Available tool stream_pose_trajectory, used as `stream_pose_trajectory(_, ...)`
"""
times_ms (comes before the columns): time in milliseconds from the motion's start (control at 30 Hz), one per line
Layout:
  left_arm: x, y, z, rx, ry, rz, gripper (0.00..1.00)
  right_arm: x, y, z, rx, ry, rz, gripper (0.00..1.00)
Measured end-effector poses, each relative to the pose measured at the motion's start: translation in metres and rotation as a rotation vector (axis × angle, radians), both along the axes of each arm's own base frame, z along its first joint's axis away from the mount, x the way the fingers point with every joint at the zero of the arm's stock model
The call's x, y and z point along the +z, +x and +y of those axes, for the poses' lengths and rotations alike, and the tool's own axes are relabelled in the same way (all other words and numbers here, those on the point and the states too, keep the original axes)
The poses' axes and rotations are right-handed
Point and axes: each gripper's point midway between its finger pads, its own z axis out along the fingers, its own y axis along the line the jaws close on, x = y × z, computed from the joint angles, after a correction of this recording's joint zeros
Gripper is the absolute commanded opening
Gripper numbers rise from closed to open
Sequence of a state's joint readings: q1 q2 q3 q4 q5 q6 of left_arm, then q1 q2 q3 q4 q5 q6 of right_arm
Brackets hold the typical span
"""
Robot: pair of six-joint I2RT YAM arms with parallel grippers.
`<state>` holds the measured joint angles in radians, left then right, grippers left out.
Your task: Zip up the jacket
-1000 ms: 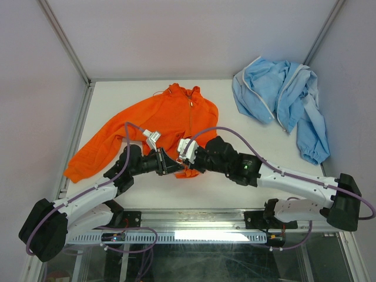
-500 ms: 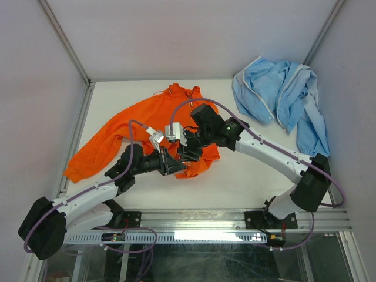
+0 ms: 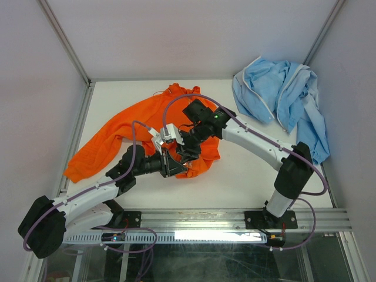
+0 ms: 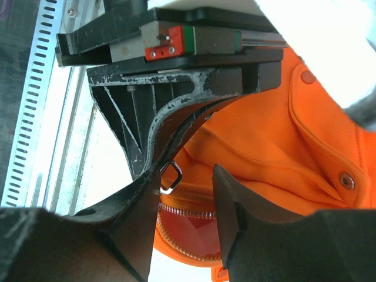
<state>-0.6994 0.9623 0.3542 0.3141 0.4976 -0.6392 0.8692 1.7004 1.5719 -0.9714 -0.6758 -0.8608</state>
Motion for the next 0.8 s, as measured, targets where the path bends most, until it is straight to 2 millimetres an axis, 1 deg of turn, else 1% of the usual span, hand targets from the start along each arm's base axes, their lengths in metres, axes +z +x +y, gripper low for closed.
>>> stream_pose_trajectory(133,0.0,-0.001,0.0,-0.003,0.001,-0.002,0.0,-0.004,-0.003,-0.002,0.024,-0.023,0.033,0.4)
stream_pose_trajectory(233,0.0,-0.001,0.0,-0.003,0.002,-0.004,0.0,-0.006,-0.005,-0.004,0.033,-0.035,0.054,0.34)
stream_pose_trajectory(300,0.0,-0.001,0.0,-0.003,0.002,-0.003,0.0,-0.007,-0.007,-0.004,0.038,-0.037,0.069,0.27)
stream_pose_trajectory(400,-0.001,0.0,0.0,-0.001,0.004,-0.003,0.0,-0.008,-0.01,-0.005,0.046,-0.038,0.087,0.13)
stream_pose_trajectory(467,-0.002,-0.001,0.0,-0.001,0.007,0.001,0.0,-0.007,-0.011,-0.004,0.05,-0.03,0.096,0.0)
stream_pose_trajectory(567,-0.004,-0.002,0.0,0.0,0.014,0.005,0.0,-0.005,-0.013,-0.002,0.052,-0.02,0.109,0.0)
stream_pose_trajectory(667,-0.005,-0.001,0.0,0.006,0.017,0.007,0.0,-0.004,-0.01,-0.001,0.035,-0.017,0.112,0.0)
stream_pose_trajectory(733,-0.005,0.0,0.001,0.011,0.019,0.008,0.0,-0.004,-0.004,0.001,0.002,-0.005,0.102,0.0)
stream_pose_trajectory(800,-0.006,0.0,0.001,0.014,0.022,0.011,0.0,-0.006,0.002,0.0,-0.051,0.0,0.084,0.0)
